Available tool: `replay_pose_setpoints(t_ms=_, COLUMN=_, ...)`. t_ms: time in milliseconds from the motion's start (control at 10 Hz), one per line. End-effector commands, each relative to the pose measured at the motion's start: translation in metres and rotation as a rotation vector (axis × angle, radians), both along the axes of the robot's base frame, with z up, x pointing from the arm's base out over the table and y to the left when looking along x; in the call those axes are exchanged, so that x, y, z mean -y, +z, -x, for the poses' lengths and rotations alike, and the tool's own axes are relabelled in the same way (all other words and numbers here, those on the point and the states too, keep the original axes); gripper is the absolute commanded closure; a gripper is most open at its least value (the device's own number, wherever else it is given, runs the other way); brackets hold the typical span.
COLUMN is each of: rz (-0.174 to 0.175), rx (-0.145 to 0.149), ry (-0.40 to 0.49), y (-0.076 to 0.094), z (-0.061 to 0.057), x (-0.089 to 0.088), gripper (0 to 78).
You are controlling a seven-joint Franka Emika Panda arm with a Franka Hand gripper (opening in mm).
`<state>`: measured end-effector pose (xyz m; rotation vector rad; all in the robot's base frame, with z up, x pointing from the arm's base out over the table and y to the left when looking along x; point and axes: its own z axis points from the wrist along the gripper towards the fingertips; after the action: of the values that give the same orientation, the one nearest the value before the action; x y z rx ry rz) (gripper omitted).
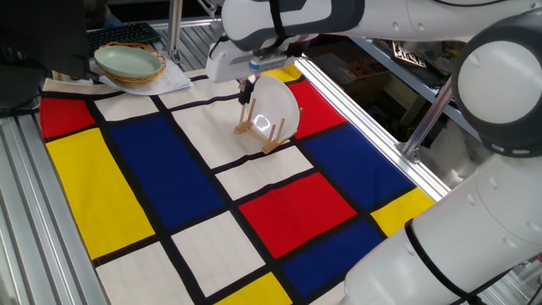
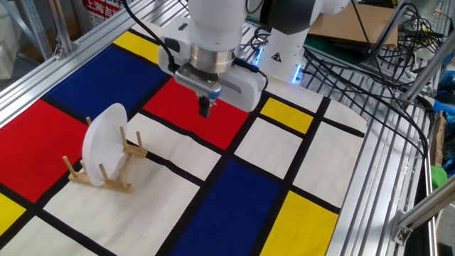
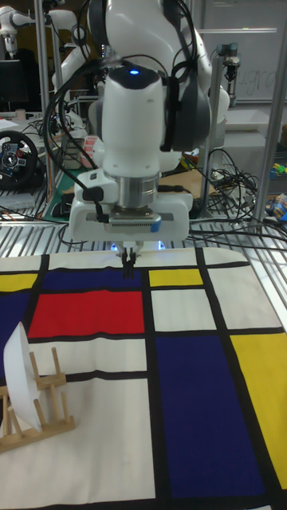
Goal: Take the dish off the dish rack
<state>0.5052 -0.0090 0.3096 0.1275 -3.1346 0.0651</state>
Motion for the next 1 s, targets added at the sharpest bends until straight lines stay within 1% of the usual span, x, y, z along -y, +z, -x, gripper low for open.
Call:
replay_pose_setpoints(t_ms=100, rz=0.084, rx=0.026, ry=0.063, y=0.014, z=-0.017, x=0.008, gripper=77.6)
replay_pose_setpoints(t_ms=200, rz=0.112, rx=0.055, ry=0.076, y=0.018, z=-0.023, x=0.010, gripper=77.6)
replay_pose_setpoints(t_ms=300, rz=0.172, rx=0.080, ry=0.096, y=0.021, z=-0.030, x=0.012, gripper=77.6)
replay_pose_setpoints(t_ms=400, rz=0.201, rx=0.101, ry=0.105, y=0.023, z=-0.035, x=0.014, gripper=77.6)
replay_pose_setpoints(t_ms=500, rz=0.215, rx=0.117, ry=0.126, y=0.026, z=-0.046, x=0.019, gripper=77.6)
replay_pose_setpoints(t_ms=600, rz=0.218, rx=0.119, ry=0.133, y=0.027, z=-0.050, x=0.021, gripper=77.6)
replay_pose_setpoints(t_ms=700, rz=0.243, rx=0.130, ry=0.162, y=0.032, z=-0.063, x=0.031, gripper=77.6)
replay_pose_setpoints(t_ms=800, rz=0.261, rx=0.128, ry=0.174, y=0.034, z=-0.068, x=0.037, gripper=77.6)
replay_pose_setpoints(t_ms=900, rz=0.263, rx=0.127, ry=0.174, y=0.035, z=-0.069, x=0.039, gripper=77.6)
replay_pose_setpoints(t_ms=1000, rz=0.287, rx=0.126, ry=0.163, y=0.036, z=-0.071, x=0.043, gripper=77.6)
